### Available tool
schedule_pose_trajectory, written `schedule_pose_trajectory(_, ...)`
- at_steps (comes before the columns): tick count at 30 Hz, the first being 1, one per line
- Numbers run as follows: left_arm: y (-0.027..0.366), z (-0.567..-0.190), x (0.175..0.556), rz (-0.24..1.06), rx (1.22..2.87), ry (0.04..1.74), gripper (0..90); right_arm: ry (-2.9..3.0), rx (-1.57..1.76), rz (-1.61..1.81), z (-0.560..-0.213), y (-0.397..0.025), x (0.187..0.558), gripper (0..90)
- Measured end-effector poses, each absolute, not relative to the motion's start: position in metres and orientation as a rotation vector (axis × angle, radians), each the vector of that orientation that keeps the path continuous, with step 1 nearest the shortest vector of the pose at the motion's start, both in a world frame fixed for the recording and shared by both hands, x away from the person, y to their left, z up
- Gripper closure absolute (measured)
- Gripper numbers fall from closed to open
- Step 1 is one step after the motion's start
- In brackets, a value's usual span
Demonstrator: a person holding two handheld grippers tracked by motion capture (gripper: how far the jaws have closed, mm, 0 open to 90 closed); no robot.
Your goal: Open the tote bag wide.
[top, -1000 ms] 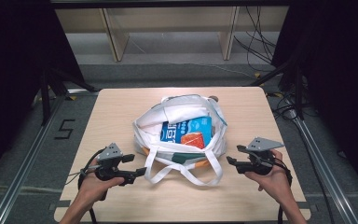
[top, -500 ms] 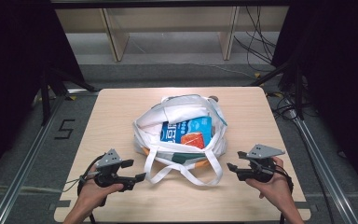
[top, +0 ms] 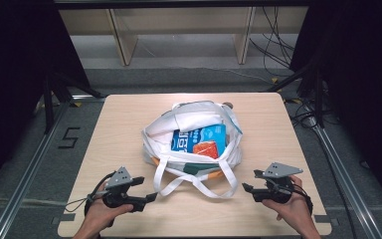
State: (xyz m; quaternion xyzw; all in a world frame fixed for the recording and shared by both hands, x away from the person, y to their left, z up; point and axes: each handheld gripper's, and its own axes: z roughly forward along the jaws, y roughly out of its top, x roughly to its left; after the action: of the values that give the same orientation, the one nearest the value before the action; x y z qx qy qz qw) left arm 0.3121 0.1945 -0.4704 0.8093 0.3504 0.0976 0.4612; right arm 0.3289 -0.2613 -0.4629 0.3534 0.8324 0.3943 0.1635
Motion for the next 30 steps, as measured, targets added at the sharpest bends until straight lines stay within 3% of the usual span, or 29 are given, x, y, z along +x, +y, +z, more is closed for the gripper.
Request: schedule_pose_trajectory(30, 0.195, -0.49, 0.285, 0.283, 1.989, 0.889, 22.1, 2.39, 1.062, 1.122, -0.486, -0.271, 0.287, 34.6)
